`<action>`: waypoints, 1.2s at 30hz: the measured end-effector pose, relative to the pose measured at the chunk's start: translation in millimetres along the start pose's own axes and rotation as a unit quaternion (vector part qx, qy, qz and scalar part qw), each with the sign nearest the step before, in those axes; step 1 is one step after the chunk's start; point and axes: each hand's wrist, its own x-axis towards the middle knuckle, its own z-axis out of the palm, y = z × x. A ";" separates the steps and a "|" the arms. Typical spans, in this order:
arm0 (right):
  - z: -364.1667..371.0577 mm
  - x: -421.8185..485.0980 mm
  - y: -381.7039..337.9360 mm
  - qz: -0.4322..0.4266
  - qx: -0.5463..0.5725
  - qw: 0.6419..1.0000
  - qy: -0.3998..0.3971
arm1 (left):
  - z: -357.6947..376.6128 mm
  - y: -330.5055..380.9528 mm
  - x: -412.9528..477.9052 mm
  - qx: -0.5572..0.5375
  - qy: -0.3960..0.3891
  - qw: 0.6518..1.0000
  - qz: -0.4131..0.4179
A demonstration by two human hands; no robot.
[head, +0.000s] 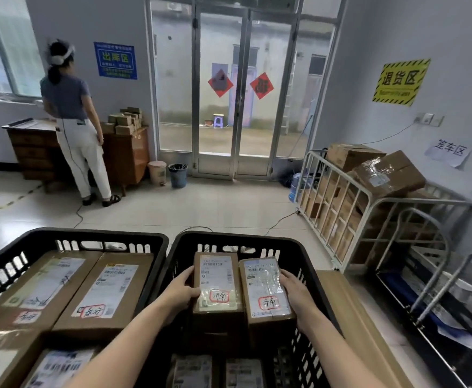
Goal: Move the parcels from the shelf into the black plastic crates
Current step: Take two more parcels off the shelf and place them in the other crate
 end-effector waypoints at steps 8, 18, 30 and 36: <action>1.1 47.1 9.8 0.024 0.012 1.000 -0.006 | 9.4 -14.5 39.7 0.019 0.054 0.998 -0.020; 10.4 77.7 22.3 0.021 0.018 0.999 0.022 | 6.7 -20.0 51.5 0.034 0.093 0.995 -0.022; 10.1 78.7 24.9 0.003 -0.067 0.997 0.024 | 23.4 -23.1 44.9 0.112 0.117 0.987 0.021; 14.6 70.6 23.2 -0.025 -0.120 0.991 0.060 | 31.9 -22.9 35.3 0.135 0.141 0.980 0.044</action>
